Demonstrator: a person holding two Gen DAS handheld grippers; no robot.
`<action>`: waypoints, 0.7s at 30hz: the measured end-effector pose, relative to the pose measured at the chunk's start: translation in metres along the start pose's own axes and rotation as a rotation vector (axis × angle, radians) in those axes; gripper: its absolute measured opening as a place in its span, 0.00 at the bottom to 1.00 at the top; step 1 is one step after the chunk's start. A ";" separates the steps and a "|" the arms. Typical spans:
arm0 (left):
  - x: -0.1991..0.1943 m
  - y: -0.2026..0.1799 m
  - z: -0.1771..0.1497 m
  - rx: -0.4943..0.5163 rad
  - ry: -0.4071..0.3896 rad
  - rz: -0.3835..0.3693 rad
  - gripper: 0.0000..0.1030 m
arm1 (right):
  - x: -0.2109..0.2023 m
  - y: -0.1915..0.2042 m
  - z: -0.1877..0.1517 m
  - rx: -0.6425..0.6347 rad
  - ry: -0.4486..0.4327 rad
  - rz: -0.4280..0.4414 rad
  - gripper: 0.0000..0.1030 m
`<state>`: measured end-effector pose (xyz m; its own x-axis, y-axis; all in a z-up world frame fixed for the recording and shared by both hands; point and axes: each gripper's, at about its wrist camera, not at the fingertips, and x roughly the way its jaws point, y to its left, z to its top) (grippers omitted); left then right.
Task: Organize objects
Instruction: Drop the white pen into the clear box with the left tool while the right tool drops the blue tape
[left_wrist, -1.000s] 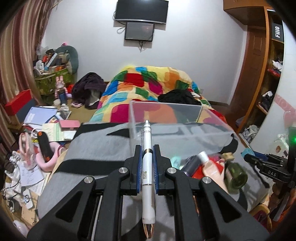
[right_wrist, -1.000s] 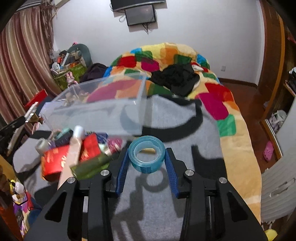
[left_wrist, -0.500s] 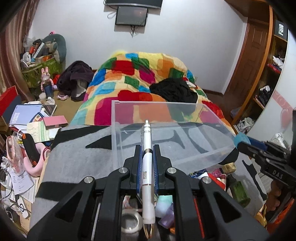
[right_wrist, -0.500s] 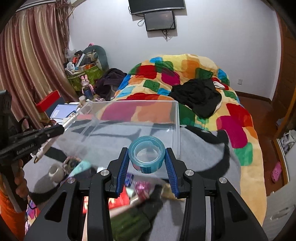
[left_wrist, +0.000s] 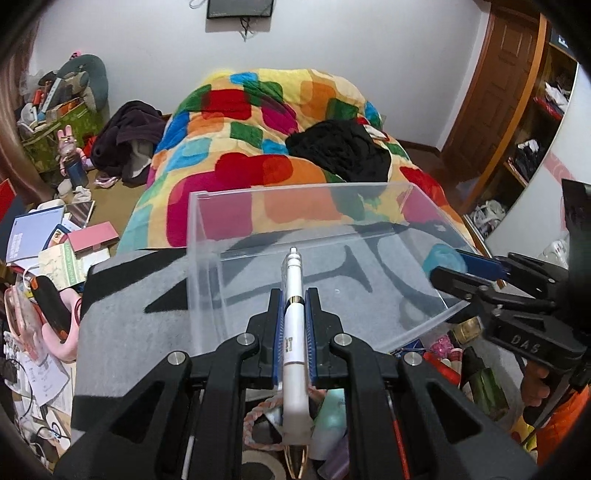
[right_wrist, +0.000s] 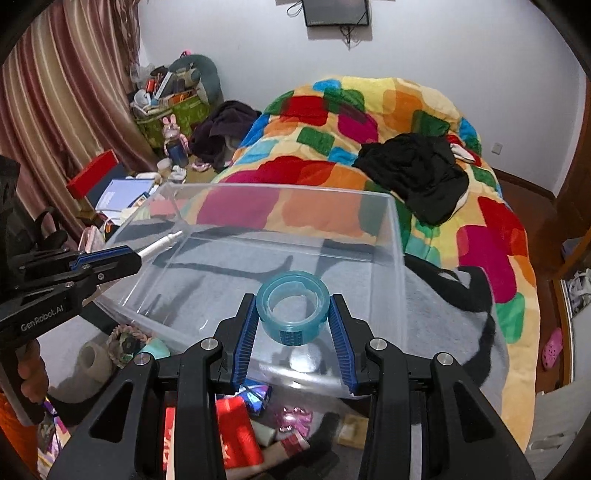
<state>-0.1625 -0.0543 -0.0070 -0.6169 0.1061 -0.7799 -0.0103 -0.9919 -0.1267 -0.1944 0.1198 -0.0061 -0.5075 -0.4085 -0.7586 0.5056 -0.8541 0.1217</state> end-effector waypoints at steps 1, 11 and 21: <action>0.002 -0.001 0.001 0.002 0.006 -0.002 0.10 | 0.002 0.001 0.001 -0.003 0.005 -0.003 0.35; -0.005 -0.008 0.003 0.018 -0.012 -0.026 0.10 | 0.007 0.011 0.001 -0.032 0.019 -0.010 0.39; -0.044 -0.015 -0.007 0.040 -0.119 0.012 0.25 | -0.029 0.016 -0.011 -0.032 -0.056 -0.007 0.54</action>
<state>-0.1301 -0.0436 0.0247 -0.7059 0.0879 -0.7028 -0.0325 -0.9952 -0.0919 -0.1640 0.1218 0.0113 -0.5493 -0.4204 -0.7222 0.5235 -0.8468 0.0947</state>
